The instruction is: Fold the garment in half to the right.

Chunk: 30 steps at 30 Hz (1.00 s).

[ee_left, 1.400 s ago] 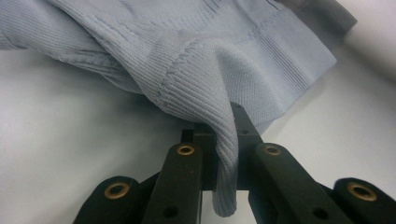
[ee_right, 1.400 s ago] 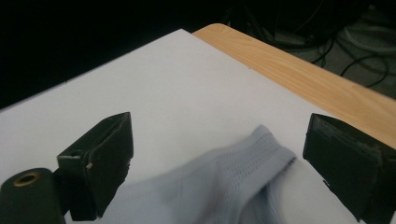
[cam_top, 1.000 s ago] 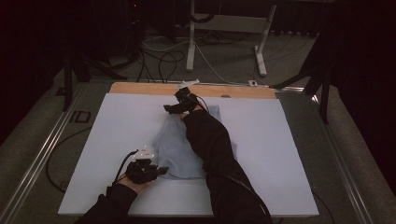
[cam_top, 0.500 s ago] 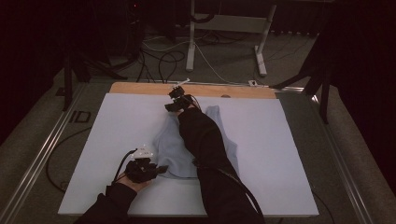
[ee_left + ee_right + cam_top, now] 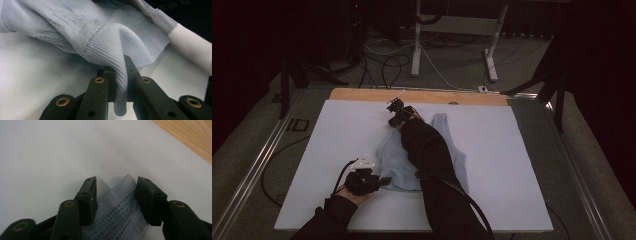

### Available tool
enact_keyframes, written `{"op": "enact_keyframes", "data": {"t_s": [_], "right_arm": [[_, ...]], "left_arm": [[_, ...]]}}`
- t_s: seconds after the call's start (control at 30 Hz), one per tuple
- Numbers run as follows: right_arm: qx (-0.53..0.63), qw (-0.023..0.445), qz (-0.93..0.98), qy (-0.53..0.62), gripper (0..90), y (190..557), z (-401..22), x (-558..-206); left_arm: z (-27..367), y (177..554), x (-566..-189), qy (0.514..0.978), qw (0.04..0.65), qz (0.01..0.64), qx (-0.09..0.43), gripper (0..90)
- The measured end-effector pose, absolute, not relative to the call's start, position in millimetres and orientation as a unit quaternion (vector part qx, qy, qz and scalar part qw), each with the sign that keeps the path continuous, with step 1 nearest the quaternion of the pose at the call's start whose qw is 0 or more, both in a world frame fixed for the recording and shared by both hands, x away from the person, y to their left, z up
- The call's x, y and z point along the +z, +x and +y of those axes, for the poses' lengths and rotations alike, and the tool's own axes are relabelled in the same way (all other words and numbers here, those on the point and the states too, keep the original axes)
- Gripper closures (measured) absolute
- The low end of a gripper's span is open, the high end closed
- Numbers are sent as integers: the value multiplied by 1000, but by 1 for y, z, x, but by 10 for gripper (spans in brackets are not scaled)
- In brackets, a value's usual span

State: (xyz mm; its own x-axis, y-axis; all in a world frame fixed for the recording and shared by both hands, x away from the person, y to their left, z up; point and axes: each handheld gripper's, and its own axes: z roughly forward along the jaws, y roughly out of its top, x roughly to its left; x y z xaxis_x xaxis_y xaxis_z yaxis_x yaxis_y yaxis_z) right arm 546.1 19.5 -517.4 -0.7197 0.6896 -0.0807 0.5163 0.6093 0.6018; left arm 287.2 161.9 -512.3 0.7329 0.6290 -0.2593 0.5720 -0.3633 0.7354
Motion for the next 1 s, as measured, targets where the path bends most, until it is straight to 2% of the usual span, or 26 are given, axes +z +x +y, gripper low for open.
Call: {"op": "enact_keyframes", "data": {"t_s": [0.17, 0.2, 0.23, 0.33, 0.57, 1.0], "right_arm": [[258, 168, 890, 337, 600, 545, 24, -515], [247, 177, 893, 332, 698, 545, 26, -514], [247, 177, 893, 332, 698, 545, 26, -514], [249, 171, 894, 329, 849, 545, 22, -514], [255, 179, 892, 327, 873, 543, 22, -511], [291, 194, 881, 318, 876, 535, 10, -480]], "left_arm": [[159, 287, -512, 826, 430, 363, 34, 857], [159, 286, -512, 826, 430, 362, 33, 857], [159, 286, -512, 826, 430, 363, 34, 857], [159, 287, -512, 824, 432, 366, 33, 857], [160, 288, -514, 823, 432, 368, 29, 857], [151, 284, -508, 821, 439, 363, 28, 857]]}}
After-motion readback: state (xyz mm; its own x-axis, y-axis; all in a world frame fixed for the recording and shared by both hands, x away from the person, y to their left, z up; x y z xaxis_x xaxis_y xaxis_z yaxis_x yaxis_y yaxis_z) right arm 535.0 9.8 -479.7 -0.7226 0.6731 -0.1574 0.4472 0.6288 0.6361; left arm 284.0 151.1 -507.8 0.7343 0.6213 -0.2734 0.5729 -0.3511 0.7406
